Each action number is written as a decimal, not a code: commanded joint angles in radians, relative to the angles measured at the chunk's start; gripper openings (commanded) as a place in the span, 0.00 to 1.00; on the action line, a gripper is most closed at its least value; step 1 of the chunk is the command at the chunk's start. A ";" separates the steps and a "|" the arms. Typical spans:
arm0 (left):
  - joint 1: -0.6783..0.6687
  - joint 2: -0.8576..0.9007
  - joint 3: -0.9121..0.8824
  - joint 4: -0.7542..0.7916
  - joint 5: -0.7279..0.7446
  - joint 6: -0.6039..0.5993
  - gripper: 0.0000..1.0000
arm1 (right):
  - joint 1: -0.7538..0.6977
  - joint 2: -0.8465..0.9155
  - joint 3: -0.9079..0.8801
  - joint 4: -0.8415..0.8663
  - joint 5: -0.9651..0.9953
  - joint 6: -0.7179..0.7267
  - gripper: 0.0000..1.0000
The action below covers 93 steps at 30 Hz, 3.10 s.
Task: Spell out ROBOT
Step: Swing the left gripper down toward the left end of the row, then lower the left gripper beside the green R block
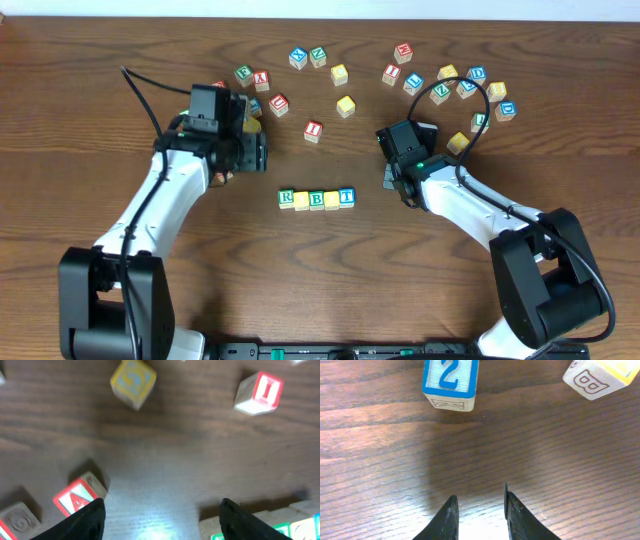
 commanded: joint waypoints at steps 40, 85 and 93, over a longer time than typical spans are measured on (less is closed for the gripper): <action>-0.190 0.192 -0.016 0.103 -0.077 -0.138 0.41 | -0.004 -0.028 0.016 0.026 -0.012 0.019 0.73; -0.241 0.192 -0.016 0.009 -0.097 -0.197 0.31 | -0.004 -0.028 0.016 0.024 -0.013 0.012 0.72; -0.241 0.192 -0.008 0.039 -0.128 -0.197 0.31 | -0.004 -0.028 0.016 0.022 -0.016 0.012 0.72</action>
